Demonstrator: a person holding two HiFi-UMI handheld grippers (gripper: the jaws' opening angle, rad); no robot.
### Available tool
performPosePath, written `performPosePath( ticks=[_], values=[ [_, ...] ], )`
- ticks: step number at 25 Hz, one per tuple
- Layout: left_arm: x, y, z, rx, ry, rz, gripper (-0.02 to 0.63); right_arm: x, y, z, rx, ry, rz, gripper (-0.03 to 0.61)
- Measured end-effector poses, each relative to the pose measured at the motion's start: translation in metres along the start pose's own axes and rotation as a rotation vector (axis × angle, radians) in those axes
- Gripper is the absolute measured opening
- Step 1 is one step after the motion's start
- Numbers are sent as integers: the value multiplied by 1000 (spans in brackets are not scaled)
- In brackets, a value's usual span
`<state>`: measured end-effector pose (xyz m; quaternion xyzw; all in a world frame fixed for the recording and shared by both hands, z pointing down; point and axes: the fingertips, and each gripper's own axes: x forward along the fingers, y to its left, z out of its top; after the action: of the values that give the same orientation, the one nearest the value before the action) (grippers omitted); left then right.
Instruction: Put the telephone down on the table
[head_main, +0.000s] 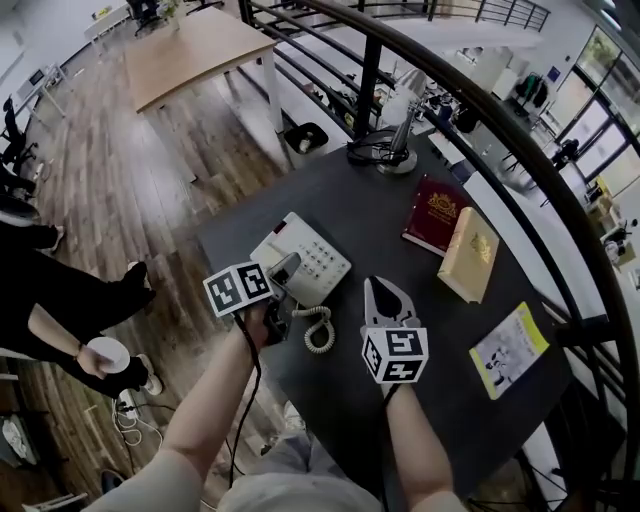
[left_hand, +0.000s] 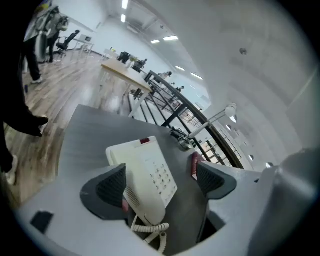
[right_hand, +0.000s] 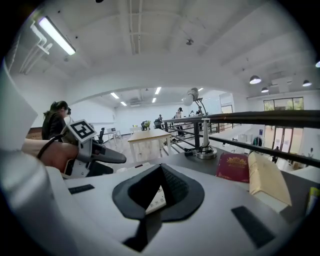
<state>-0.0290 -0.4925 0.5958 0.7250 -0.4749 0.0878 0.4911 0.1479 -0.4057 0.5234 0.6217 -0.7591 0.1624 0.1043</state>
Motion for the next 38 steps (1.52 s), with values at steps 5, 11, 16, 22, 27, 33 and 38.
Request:
performPosePath(
  ticks=[5,11,16,22,27,33,38],
  values=[
    [-51,-47,16,219,-73,-73,448,-29,-19,32,-43,-50,-67,1],
    [-120,-88,37,347,-191,-136,242,-75,-30,78,-128,-106,-117,2],
    [-197,-137,58,472,-357,-187,86,-125,5,131,-183,-204,-56,1],
    [-291,-188,66,721,-583,-170,84,-184,69,186,-287,-344,34,2],
    [-345,-207,49,856,-696,-155,15,-231,108,209,-321,-443,74,2],
    [-369,-200,11,918,-696,-149,6,-267,136,193,-296,-468,91,2],
    [-375,-191,-23,871,-723,-202,5,-291,139,170,-188,-500,75,2]
  ],
)
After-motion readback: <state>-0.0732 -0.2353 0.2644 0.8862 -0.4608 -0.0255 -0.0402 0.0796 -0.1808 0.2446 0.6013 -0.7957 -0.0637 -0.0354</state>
